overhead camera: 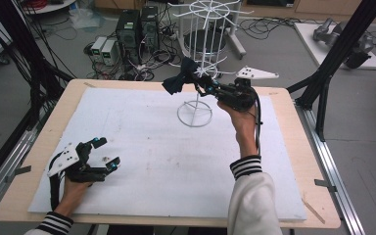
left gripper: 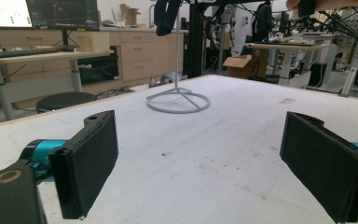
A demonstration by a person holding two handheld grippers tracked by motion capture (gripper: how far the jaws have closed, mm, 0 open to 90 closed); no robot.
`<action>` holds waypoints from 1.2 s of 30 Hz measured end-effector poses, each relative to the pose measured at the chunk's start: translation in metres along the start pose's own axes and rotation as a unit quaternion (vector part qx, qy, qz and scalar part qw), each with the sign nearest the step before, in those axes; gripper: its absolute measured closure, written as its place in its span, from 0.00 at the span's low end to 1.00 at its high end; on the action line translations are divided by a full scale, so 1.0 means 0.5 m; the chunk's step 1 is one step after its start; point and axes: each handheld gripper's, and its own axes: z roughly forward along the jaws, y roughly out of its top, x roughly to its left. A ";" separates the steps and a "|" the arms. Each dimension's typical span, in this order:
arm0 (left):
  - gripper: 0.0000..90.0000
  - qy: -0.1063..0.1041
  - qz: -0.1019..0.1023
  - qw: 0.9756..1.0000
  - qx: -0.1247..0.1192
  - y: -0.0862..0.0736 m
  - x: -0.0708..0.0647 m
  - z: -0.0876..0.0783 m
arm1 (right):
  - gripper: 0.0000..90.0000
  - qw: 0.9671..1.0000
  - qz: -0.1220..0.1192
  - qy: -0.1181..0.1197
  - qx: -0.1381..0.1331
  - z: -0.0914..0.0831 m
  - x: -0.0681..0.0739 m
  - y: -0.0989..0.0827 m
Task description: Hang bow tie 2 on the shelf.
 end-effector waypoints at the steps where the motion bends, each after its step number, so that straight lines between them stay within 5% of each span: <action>1: 0.13 -0.001 0.000 1.000 0.001 -0.001 0.001 0.000 | 0.95 1.000 0.003 0.000 -0.001 0.000 -0.003 -0.001; 26: 0.13 -0.001 -0.003 1.000 -0.008 -0.007 0.000 -0.004 | 0.93 0.999 0.009 -0.040 0.023 0.012 -0.009 -0.008; 36: 0.13 -0.001 -0.002 1.000 -0.007 -0.007 -0.001 -0.004 | 0.86 0.998 -0.010 -0.060 0.035 0.013 -0.002 -0.007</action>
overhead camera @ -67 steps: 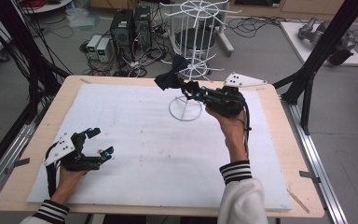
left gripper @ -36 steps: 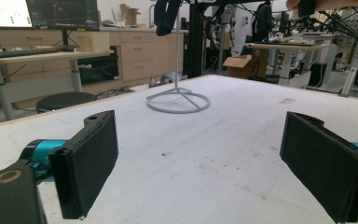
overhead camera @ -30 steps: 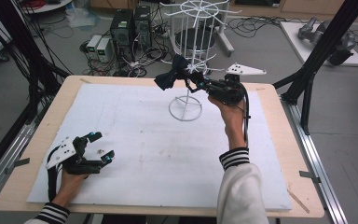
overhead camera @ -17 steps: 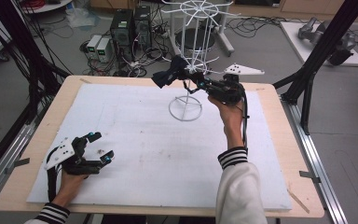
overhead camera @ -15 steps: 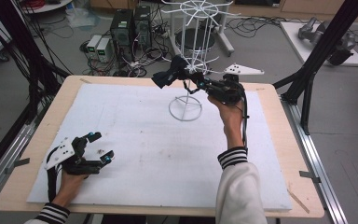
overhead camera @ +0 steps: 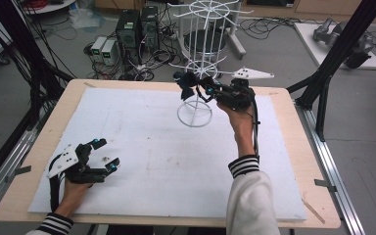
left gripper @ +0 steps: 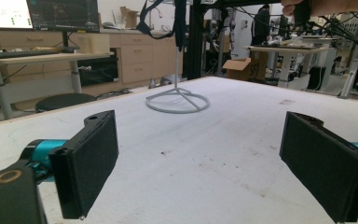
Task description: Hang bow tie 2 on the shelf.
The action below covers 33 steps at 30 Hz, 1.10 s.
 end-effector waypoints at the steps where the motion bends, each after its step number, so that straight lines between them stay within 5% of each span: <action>1: 0.13 0.001 0.000 1.000 -0.001 0.000 0.000 0.000 | 0.85 1.000 -0.005 -0.003 0.001 -0.001 0.000 0.001; 12: 0.13 0.000 0.002 1.000 -0.001 0.000 -0.001 -0.001 | 0.63 0.999 -0.021 -0.038 -0.011 -0.022 0.004 0.007; 27: 0.13 0.004 0.003 1.000 -0.008 -0.002 -0.002 -0.003 | 0.13 0.993 -0.062 -0.075 -0.067 -0.087 0.032 -0.003; 33: 0.13 0.006 0.005 1.000 -0.013 -0.003 -0.003 -0.005 | 0.13 0.991 -0.068 -0.068 -0.098 -0.135 0.038 -0.037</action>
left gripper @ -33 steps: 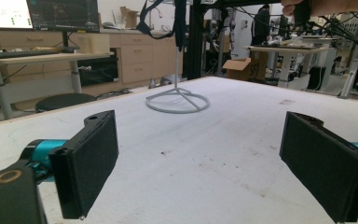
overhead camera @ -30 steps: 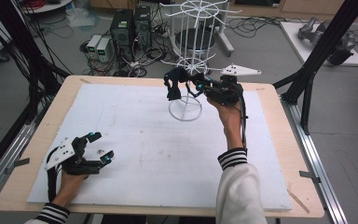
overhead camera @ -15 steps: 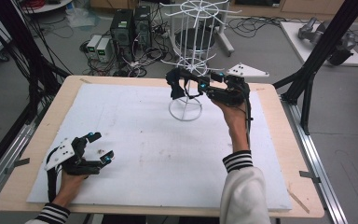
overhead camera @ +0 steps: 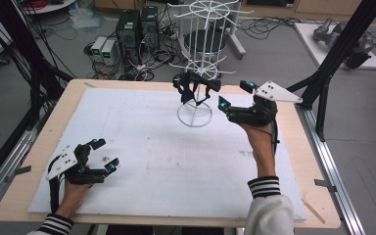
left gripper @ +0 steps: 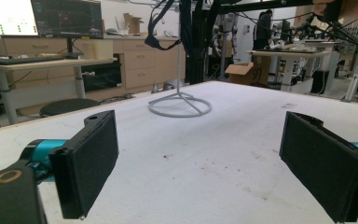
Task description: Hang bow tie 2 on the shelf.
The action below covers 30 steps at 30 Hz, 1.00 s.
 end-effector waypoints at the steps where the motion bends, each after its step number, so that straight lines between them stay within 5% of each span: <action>1: 0.13 0.001 -0.001 1.000 -0.001 0.000 0.000 0.000 | 0.13 1.000 0.001 0.002 -0.005 -0.010 0.002 -0.006; 16: 0.13 0.018 0.003 1.000 -0.003 -0.001 -0.004 -0.001 | 0.13 0.998 0.004 -0.025 -0.052 -0.161 0.033 -0.177; 26: 0.13 0.021 0.006 1.000 -0.004 -0.001 -0.005 -0.002 | 0.12 0.998 0.013 -0.040 -0.051 -0.189 0.036 -0.249; 30: 0.13 0.022 0.007 1.000 -0.006 -0.001 -0.006 -0.002 | 0.12 0.997 0.050 -0.047 -0.040 -0.192 0.030 -0.275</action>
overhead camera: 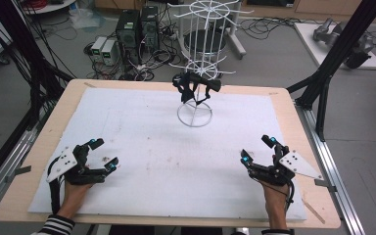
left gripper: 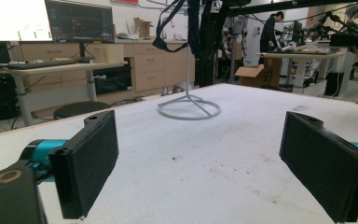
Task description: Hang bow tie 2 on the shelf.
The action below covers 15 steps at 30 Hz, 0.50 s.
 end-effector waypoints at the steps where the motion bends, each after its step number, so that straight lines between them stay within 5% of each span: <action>1: 0.13 0.000 0.001 1.000 0.000 0.000 0.000 0.000 | 0.12 1.000 0.003 0.002 0.011 0.003 -0.003 -0.003; 3: 0.13 0.001 0.001 1.000 -0.001 0.000 -0.001 0.000 | 0.12 1.000 -0.008 0.001 0.001 0.006 0.001 -0.014; 8: 0.13 0.002 0.003 1.000 -0.001 0.000 -0.001 -0.001 | 0.12 0.999 -0.001 -0.003 0.032 0.019 0.003 -0.055; 15: 0.13 0.004 0.005 1.000 -0.002 0.000 -0.002 -0.001 | 0.12 1.000 -0.010 -0.009 0.015 0.016 0.008 -0.084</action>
